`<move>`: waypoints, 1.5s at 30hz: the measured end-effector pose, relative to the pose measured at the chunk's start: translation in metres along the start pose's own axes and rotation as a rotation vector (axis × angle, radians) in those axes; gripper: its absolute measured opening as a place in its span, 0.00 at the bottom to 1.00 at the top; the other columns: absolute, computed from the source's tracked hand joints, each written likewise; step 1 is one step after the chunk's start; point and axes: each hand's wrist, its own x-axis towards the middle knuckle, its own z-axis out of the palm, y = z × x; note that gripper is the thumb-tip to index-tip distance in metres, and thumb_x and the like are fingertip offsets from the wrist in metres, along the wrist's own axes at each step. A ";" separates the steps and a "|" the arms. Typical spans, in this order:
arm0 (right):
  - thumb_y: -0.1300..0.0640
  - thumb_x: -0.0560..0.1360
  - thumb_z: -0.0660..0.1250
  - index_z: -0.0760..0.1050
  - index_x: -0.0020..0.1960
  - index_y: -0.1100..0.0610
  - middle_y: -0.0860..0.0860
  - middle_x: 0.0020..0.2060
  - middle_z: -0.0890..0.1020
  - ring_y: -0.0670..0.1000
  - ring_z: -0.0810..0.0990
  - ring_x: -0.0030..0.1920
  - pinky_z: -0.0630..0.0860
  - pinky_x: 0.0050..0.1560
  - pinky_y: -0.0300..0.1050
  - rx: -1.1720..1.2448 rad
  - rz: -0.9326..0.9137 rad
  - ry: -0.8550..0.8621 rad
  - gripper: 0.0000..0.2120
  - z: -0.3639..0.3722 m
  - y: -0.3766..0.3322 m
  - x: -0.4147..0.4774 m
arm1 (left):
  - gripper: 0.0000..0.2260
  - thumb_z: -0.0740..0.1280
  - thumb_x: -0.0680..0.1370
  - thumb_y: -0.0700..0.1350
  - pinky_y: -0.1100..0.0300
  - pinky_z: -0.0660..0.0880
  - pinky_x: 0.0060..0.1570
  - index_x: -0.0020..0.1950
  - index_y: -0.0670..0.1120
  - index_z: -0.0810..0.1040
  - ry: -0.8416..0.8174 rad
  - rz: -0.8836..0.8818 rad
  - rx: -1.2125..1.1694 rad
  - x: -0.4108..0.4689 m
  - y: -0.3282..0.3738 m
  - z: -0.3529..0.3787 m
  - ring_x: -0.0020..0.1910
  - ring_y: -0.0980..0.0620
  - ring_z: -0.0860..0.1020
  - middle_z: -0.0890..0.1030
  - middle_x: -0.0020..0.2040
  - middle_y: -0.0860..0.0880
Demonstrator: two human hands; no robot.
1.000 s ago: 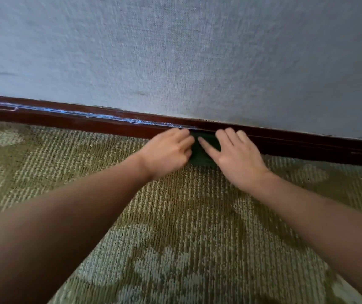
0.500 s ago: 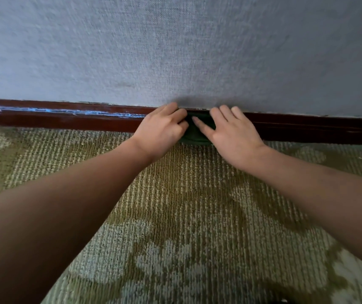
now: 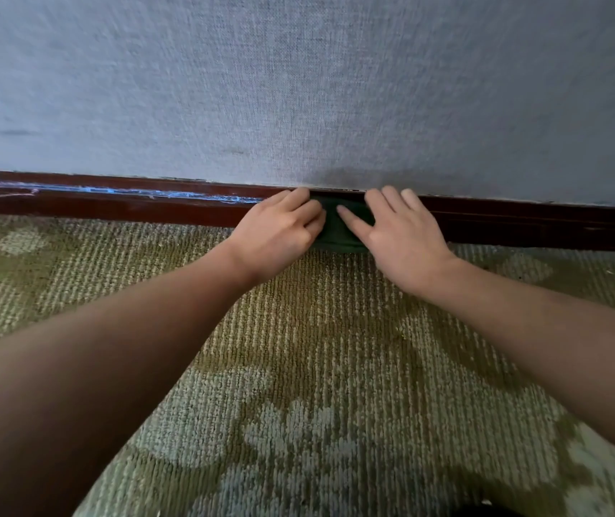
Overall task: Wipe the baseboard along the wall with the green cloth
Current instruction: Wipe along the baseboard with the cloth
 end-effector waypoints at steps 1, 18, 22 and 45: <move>0.63 0.77 0.56 0.48 0.75 0.54 0.58 0.59 0.63 0.58 0.60 0.61 0.57 0.59 0.49 0.009 0.018 -0.004 0.30 0.000 0.002 0.000 | 0.14 0.58 0.72 0.37 0.57 0.77 0.40 0.47 0.36 0.82 0.019 -0.001 0.004 0.002 0.001 0.000 0.40 0.45 0.80 0.82 0.41 0.43; 0.63 0.76 0.56 0.48 0.75 0.55 0.57 0.59 0.66 0.56 0.62 0.60 0.57 0.56 0.46 0.162 0.062 -0.045 0.30 0.017 0.001 0.005 | 0.15 0.70 0.68 0.33 0.53 0.76 0.46 0.54 0.35 0.79 -0.145 -0.208 -0.010 0.014 0.013 0.011 0.47 0.40 0.78 0.80 0.49 0.39; 0.62 0.75 0.59 0.51 0.74 0.55 0.57 0.60 0.66 0.56 0.63 0.60 0.59 0.58 0.47 0.196 0.095 -0.079 0.31 0.010 -0.006 0.005 | 0.11 0.67 0.73 0.39 0.56 0.72 0.50 0.55 0.41 0.79 -0.205 -0.217 0.093 0.020 0.019 0.008 0.52 0.45 0.75 0.78 0.52 0.45; 0.62 0.77 0.54 0.53 0.74 0.52 0.58 0.58 0.65 0.58 0.61 0.59 0.56 0.56 0.49 0.024 0.039 0.022 0.27 0.008 0.004 0.011 | 0.15 0.58 0.71 0.40 0.58 0.75 0.44 0.49 0.43 0.82 -0.154 -0.111 0.162 0.011 0.006 0.008 0.45 0.46 0.79 0.81 0.44 0.48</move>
